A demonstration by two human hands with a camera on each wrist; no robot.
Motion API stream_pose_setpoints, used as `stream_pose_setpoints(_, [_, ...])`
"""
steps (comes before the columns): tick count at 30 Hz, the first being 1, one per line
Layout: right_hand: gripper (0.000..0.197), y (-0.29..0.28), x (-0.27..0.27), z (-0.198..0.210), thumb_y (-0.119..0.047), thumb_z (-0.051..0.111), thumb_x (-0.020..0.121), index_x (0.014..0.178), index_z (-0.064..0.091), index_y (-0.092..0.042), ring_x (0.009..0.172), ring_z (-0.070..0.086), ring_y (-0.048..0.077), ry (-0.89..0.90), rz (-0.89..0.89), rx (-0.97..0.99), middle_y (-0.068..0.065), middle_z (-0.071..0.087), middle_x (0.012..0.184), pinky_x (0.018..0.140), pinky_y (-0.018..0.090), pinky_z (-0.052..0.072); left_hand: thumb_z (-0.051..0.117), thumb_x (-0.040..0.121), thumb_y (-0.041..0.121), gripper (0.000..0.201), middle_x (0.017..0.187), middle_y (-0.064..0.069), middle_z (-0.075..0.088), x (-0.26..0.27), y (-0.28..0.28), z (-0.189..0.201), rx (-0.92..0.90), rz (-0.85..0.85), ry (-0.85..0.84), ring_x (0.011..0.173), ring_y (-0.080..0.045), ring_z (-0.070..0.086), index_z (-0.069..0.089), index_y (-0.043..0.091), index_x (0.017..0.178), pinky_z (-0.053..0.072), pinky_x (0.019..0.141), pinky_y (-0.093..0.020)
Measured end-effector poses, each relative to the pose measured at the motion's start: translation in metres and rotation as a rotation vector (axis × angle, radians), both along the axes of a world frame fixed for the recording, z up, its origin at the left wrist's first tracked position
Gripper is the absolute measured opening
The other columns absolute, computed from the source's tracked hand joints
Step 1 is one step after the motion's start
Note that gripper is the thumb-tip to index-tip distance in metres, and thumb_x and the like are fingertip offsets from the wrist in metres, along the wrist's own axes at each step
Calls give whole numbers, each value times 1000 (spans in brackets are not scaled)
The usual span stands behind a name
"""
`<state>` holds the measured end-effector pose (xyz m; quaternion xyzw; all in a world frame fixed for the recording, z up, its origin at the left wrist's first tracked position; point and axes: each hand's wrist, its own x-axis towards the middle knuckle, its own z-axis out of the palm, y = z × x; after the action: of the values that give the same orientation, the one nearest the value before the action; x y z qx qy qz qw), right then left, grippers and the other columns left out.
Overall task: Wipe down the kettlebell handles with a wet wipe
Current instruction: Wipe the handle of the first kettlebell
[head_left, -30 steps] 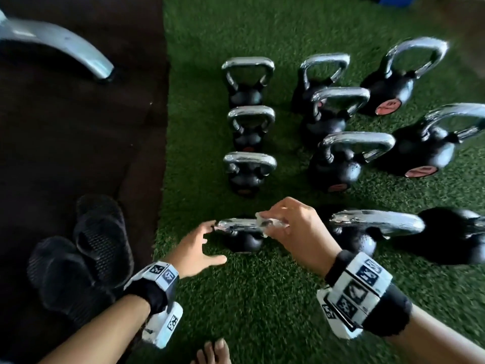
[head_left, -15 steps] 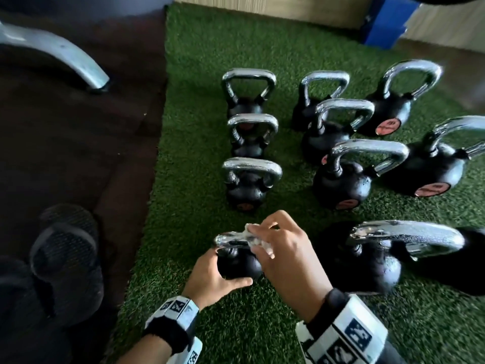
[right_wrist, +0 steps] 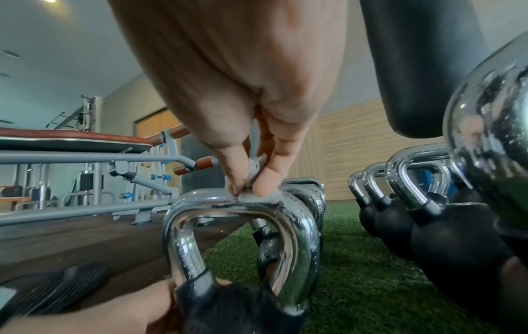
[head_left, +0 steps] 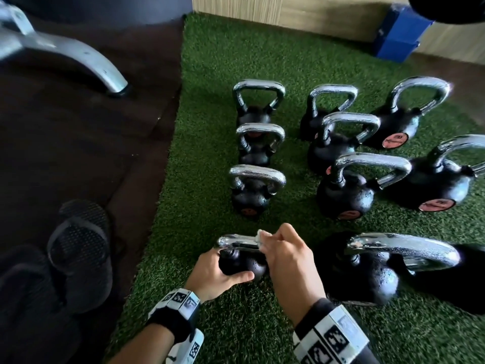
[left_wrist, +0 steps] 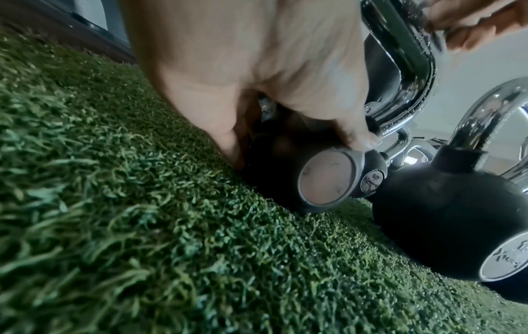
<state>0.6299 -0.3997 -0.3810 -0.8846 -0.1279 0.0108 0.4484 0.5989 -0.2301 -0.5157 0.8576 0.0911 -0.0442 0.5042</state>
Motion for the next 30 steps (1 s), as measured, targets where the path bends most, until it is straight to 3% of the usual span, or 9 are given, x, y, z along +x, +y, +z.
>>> stream_pose_setpoints(3, [28, -1, -4, -1, -25, 57, 100, 100, 71, -1, 73, 55, 0, 17, 22, 69, -16, 58, 82, 71, 21, 51, 83, 56, 78, 79, 109, 25, 72, 0, 1, 0, 17, -3, 66, 104, 10, 64, 64, 37, 120, 51, 97, -16])
stream_pose_setpoints(6, [12, -19, -4, -4, -11, 72, 91, 101, 78, -10, 62, 54, -3, -136, -54, -79, -13, 53, 78, 59, 3, 42, 81, 55, 81, 84, 111, 24, 70, 0, 0, 2, 51, -6, 100, 105, 11, 63, 63, 33, 122, 50, 97, -14])
stream_pose_setpoints(9, [19, -36, 1, -6, -9, 79, 84, 102, 80, -14, 55, 45, -3, -90, -141, -180, -13, 49, 68, 56, 1, 40, 81, 56, 80, 80, 109, 28, 67, -1, 0, 5, 45, 8, 107, 102, 21, 58, 59, 39, 120, 42, 90, 1])
stream_pose_setpoints(12, [25, -37, 5, -10, -8, 81, 81, 104, 79, -17, 58, 48, -2, -100, -124, -175, -11, 52, 69, 57, 1, 39, 81, 55, 81, 82, 111, 25, 67, -1, 1, 5, 39, 26, 122, 103, 16, 59, 58, 37, 120, 39, 88, 3])
stream_pose_setpoints(17, [23, -44, 14, -18, -12, 79, 84, 106, 78, -15, 67, 55, -1, 16, -138, -196, -7, 62, 79, 61, 5, 42, 76, 50, 88, 81, 108, 27, 64, -1, 0, 7, 30, 30, 122, 98, 20, 55, 51, 43, 113, 34, 80, 9])
stream_pose_setpoints(19, [16, -49, 20, -21, -13, 77, 86, 102, 79, -14, 68, 53, -4, 95, -117, -239, -10, 64, 80, 62, 2, 40, 77, 50, 87, 82, 109, 25, 66, 0, 1, 8, 29, 32, 118, 100, 18, 57, 53, 41, 113, 36, 84, 7])
stream_pose_setpoints(23, [6, -54, 25, -23, -21, 75, 88, 85, 80, -20, 66, 57, -5, 151, -49, -269, -11, 68, 71, 55, 9, 41, 80, 54, 81, 83, 113, 20, 70, -1, 1, 5, 62, 26, 111, 107, 4, 64, 59, 36, 120, 45, 96, -11])
stream_pose_setpoints(26, [4, -55, 28, -29, -24, 77, 86, 85, 80, -21, 70, 67, 4, 214, -72, -219, -8, 74, 73, 62, 22, 50, 81, 55, 80, 86, 115, 19, 70, -1, 1, 4, 69, 14, 105, 109, 3, 64, 59, 33, 123, 47, 100, -16])
stream_pose_setpoints(30, [7, -50, 29, -46, -16, 82, 80, 77, 79, -22, 69, 72, 6, 359, -97, -135, -6, 75, 69, 66, 23, 55, 83, 61, 72, 79, 116, 23, 71, -1, 0, 9, 57, -8, 64, 111, 8, 64, 58, 37, 127, 49, 104, -18])
